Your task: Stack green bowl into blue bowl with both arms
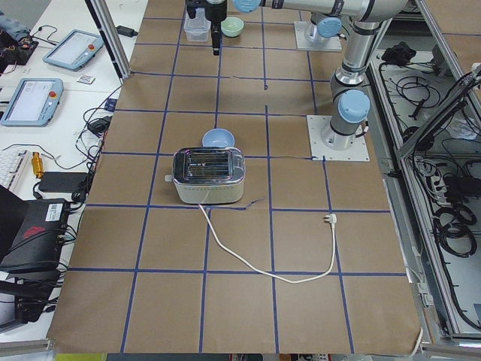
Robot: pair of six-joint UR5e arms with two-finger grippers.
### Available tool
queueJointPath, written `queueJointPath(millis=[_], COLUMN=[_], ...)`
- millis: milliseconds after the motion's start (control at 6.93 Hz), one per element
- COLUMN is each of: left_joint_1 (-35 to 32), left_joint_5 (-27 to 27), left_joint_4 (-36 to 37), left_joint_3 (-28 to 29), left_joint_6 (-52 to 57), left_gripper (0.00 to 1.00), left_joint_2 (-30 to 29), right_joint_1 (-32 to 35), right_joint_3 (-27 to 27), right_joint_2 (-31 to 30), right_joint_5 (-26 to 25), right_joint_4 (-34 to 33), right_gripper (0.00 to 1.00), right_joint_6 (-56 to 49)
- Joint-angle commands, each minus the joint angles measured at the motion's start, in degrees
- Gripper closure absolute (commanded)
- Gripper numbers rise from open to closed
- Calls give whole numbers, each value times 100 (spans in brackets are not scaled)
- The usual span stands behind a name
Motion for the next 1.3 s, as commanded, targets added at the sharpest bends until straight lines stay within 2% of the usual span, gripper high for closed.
queueJointPath(millis=[0, 1154], left_joint_1=[11, 11], left_joint_5=[-8, -8], left_joint_4=[7, -2], left_joint_3=[-51, -104], left_joint_6=[9, 9], left_gripper=[0, 0], left_joint_2=[28, 46], right_joint_1=[0, 0], right_joint_3=[0, 0], right_joint_2=[0, 0], right_joint_5=[3, 3], right_joint_4=[0, 0], right_gripper=[0, 0], right_joint_6=[18, 0])
